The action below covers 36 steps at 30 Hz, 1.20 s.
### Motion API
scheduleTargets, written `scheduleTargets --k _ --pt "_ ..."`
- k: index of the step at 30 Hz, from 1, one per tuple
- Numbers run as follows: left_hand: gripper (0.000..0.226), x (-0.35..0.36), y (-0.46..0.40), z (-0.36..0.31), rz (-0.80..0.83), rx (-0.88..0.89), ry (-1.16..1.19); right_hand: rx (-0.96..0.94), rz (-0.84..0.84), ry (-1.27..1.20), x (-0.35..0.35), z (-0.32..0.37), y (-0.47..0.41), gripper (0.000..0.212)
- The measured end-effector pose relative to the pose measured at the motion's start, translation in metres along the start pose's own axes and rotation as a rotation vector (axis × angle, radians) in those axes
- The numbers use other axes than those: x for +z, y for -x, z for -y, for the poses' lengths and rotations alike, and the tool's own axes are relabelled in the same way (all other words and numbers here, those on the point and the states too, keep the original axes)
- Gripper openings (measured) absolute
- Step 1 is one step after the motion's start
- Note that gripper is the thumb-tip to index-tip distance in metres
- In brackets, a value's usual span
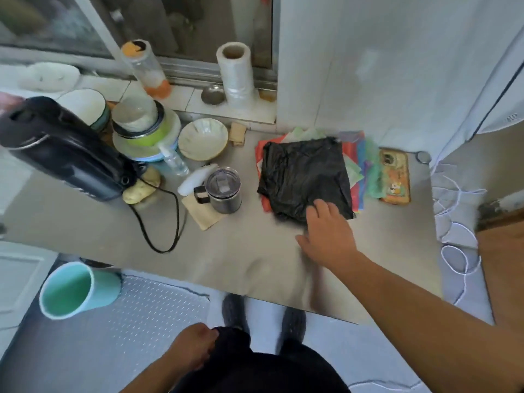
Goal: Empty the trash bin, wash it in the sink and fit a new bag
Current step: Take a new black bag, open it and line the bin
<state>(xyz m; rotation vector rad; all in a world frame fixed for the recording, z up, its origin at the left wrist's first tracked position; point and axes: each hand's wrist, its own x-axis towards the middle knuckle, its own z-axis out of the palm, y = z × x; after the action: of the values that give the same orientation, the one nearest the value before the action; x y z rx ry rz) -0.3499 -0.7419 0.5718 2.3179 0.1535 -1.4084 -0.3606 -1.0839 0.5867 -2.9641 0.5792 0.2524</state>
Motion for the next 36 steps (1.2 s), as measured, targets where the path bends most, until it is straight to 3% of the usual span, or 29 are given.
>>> scheduleTargets --k 2,4,10,15,25,36 --pt "0.026 0.014 0.01 0.009 -0.011 -0.012 0.012 -0.025 0.073 0.03 0.005 0.002 -0.022 0.1" --pt "0.029 0.02 0.016 0.017 -0.015 -0.022 0.0 -0.047 0.109 0.037 0.011 0.007 -0.04 0.115" --pt "0.026 0.025 0.021 0.043 0.007 -0.094 0.135 -0.055 0.231 0.086 0.024 0.015 -0.076 0.124" --pt "0.018 0.023 0.014 0.061 -0.007 -0.169 0.383 -0.045 0.219 0.116 0.039 0.019 -0.093 0.098" --pt "0.024 -0.003 -0.023 0.067 0.026 -0.161 0.348 0.025 0.19 -0.27 -0.012 0.002 -0.093 0.036" --pt "0.018 -0.056 -0.054 0.08 0.017 -0.131 0.428 0.181 -0.087 -0.267 -0.076 0.017 -0.052 0.028"
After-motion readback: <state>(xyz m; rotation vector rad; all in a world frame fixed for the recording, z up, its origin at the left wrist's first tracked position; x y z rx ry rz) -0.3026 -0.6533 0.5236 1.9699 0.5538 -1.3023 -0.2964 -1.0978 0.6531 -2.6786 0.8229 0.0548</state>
